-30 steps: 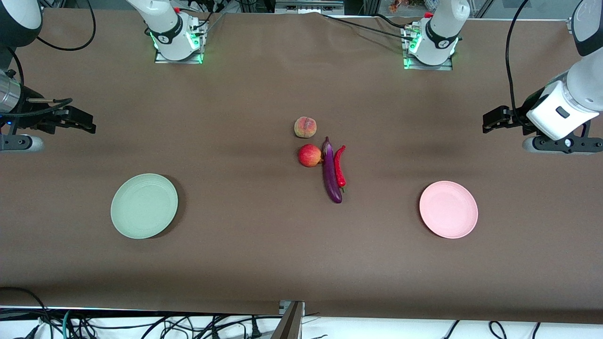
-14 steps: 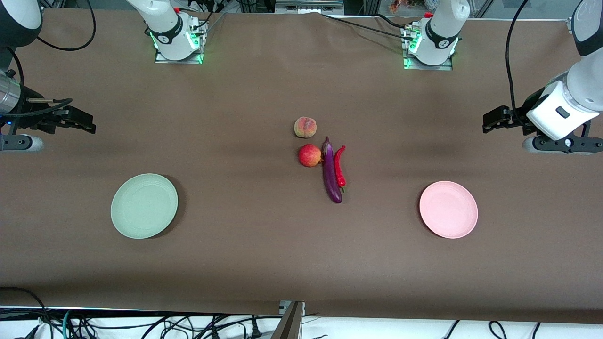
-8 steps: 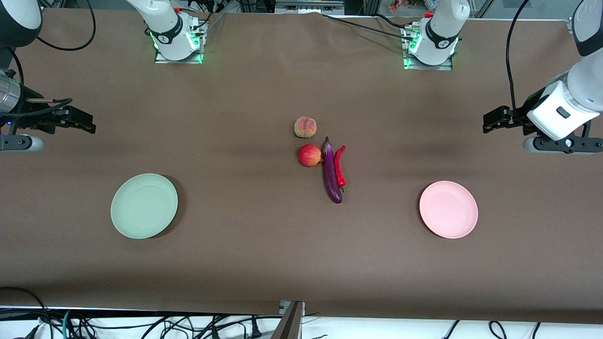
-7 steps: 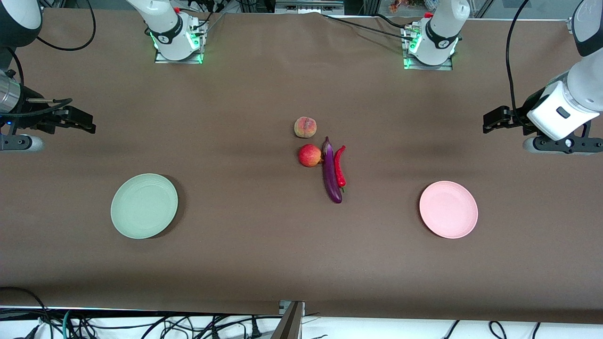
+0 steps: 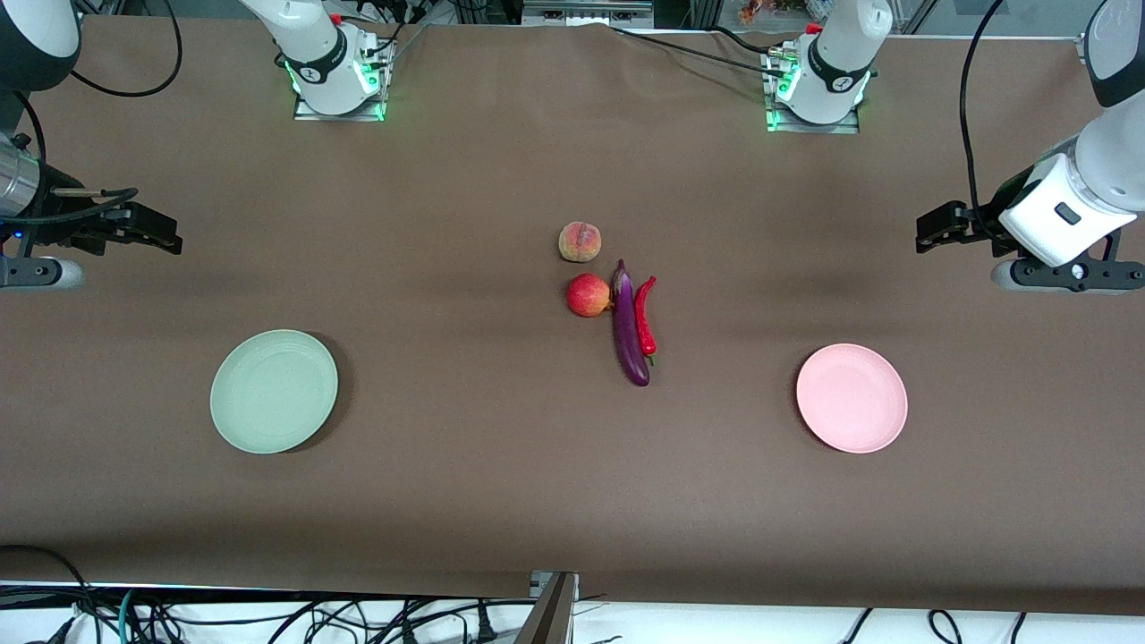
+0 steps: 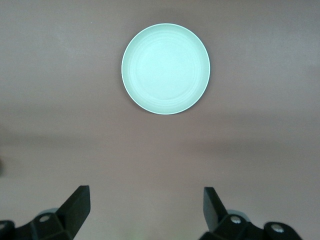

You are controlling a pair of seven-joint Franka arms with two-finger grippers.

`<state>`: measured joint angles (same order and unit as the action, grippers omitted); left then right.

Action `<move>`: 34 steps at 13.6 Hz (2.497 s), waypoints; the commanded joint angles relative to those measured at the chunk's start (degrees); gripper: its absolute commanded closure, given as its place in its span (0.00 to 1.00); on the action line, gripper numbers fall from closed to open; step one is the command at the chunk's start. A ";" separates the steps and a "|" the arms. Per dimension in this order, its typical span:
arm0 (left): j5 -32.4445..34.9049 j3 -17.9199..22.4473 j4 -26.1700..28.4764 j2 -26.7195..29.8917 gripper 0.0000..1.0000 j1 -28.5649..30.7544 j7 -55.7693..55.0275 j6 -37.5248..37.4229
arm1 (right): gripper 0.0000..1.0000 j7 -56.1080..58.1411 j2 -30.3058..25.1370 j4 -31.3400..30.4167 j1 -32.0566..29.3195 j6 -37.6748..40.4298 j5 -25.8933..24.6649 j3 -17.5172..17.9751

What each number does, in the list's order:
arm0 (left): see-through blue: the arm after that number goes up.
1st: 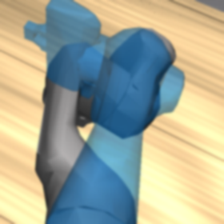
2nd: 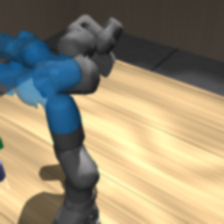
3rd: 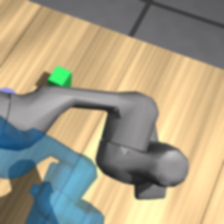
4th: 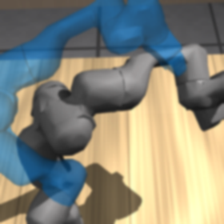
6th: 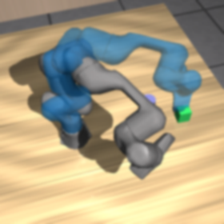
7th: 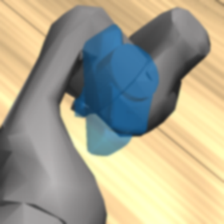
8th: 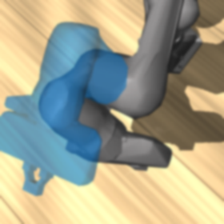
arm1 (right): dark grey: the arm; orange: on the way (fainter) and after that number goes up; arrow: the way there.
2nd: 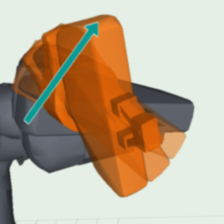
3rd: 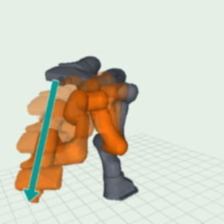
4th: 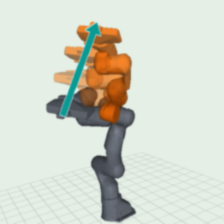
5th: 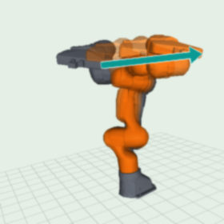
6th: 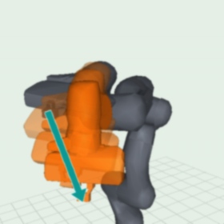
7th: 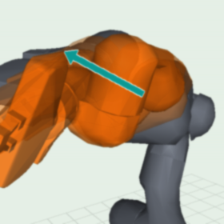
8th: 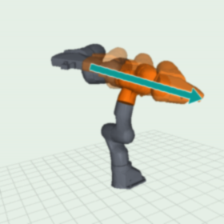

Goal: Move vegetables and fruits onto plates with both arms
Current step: 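Move the left gripper to the chili while the right gripper reaches the peach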

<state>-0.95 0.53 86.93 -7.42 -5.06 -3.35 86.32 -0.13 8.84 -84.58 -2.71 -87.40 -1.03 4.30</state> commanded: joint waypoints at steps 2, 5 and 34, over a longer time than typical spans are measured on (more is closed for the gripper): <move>-0.19 0.26 -1.41 -3.74 0.00 0.05 0.98 -0.45 | 0.00 0.56 0.83 1.26 -0.19 0.21 -0.29 0.18; 0.16 0.35 -1.94 -4.18 0.00 0.14 4.29 -0.54 | 0.00 0.48 1.53 1.17 0.16 0.13 -0.20 0.35; -15.75 -1.23 8.70 -31.24 0.00 -21.83 -31.45 38.65 | 0.00 -21.67 15.25 -5.33 24.33 -12.79 12.96 1.14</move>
<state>-15.99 -1.44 96.50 -36.56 -25.67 -33.66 122.53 -20.70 25.05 -87.22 21.36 -98.01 8.77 5.54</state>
